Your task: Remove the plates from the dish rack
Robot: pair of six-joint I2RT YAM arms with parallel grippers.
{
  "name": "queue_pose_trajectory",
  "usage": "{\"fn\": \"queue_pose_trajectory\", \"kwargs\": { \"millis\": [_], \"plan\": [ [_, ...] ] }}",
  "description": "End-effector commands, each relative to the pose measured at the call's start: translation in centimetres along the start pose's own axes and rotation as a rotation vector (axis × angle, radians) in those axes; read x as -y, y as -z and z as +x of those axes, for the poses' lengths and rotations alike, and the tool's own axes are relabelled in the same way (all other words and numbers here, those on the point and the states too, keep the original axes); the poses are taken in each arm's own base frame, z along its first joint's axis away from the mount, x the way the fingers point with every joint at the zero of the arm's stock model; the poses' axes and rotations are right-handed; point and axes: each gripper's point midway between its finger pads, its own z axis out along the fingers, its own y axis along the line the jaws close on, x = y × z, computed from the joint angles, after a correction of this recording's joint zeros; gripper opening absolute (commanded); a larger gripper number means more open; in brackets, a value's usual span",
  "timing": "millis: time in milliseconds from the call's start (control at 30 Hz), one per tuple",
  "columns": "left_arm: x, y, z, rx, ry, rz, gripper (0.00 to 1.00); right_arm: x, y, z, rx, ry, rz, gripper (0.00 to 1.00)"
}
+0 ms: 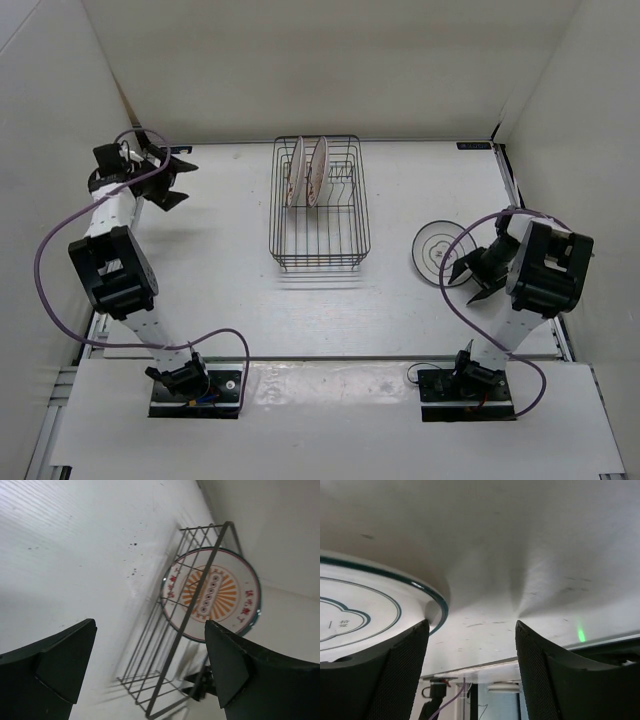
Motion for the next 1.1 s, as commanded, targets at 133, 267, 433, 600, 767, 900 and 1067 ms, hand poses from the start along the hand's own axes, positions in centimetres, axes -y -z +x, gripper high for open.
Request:
{"fn": "queue_pose_trajectory", "kwargs": {
  "millis": [133,267,433,600,767,900,1067],
  "plan": [
    [-0.3,6.7,0.2,0.069,-0.532,-0.464,1.0,1.7,5.5,-1.0,0.193,0.002,0.073,0.7],
    [-1.5,7.8,-0.7,0.068,-0.755,-0.603,1.0,1.3,6.2,-0.2,0.216,-0.007,0.022,0.69],
    [1.3,4.1,2.8,-0.019,-0.994,-0.594,1.0,1.6,4.9,1.0,0.17,0.031,0.046,0.68],
    [8.4,-2.7,7.4,-0.09,-1.074,-0.329,1.0,1.2,4.8,1.1,0.155,0.059,0.041,0.66],
    [16.4,-6.2,10.9,-0.078,-0.969,0.052,1.0,0.5,5.1,1.0,0.163,0.091,0.013,0.65],
    [21.8,-7.6,10.9,-0.058,-0.714,0.395,1.0,0.9,4.8,1.1,0.158,0.101,0.019,0.65],
    [23.6,-10.0,12.4,-0.026,-0.936,0.326,1.0,-0.1,4.6,0.9,0.132,0.107,-0.014,0.65]
  ]
}}
